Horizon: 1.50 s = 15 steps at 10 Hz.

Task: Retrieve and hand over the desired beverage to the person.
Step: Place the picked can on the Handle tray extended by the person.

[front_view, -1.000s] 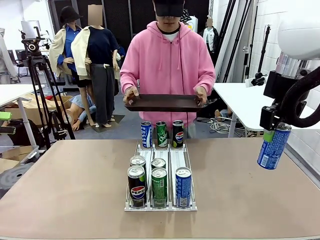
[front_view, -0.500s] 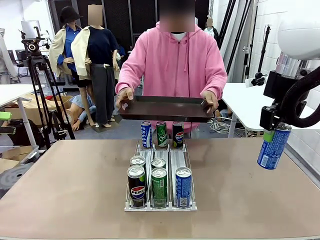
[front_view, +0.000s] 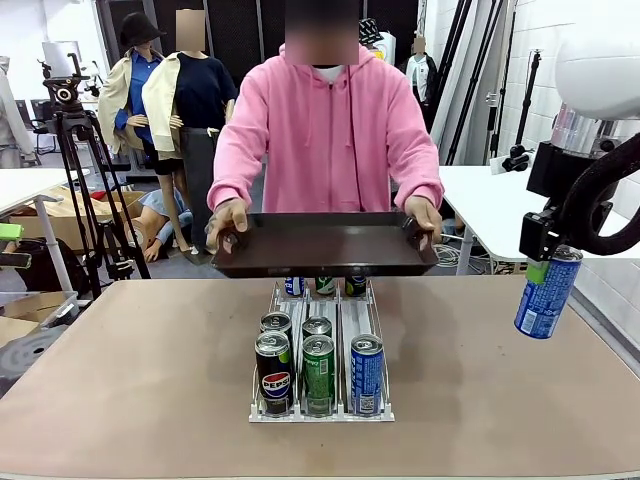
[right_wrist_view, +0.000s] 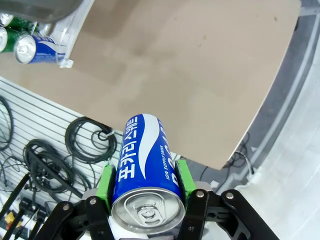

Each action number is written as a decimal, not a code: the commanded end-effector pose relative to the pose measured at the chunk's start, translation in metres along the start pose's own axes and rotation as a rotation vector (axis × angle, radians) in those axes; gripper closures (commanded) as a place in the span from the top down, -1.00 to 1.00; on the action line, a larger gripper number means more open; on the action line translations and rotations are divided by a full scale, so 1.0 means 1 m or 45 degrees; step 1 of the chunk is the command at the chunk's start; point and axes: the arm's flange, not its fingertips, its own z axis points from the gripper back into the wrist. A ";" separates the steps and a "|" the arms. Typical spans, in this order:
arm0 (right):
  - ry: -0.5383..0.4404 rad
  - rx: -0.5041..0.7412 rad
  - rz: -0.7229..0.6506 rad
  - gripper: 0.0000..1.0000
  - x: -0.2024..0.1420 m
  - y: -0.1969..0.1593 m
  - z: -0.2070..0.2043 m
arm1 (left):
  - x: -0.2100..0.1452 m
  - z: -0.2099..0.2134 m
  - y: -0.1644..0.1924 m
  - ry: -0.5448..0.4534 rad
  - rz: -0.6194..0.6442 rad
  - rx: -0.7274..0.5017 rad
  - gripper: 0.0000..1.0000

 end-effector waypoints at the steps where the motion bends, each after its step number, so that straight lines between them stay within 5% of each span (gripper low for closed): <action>1: -0.006 -0.010 0.050 -1.00 0.011 0.011 0.024 | 0.000 0.002 -0.001 -0.014 -0.004 -0.020 1.00; 8: -0.004 -0.101 0.232 -1.00 0.085 0.062 0.107 | 0.000 0.002 -0.001 -0.014 -0.004 -0.020 1.00; 15: -0.009 -0.106 0.371 -1.00 0.201 0.109 0.096 | 0.000 0.002 -0.001 -0.014 -0.004 -0.020 1.00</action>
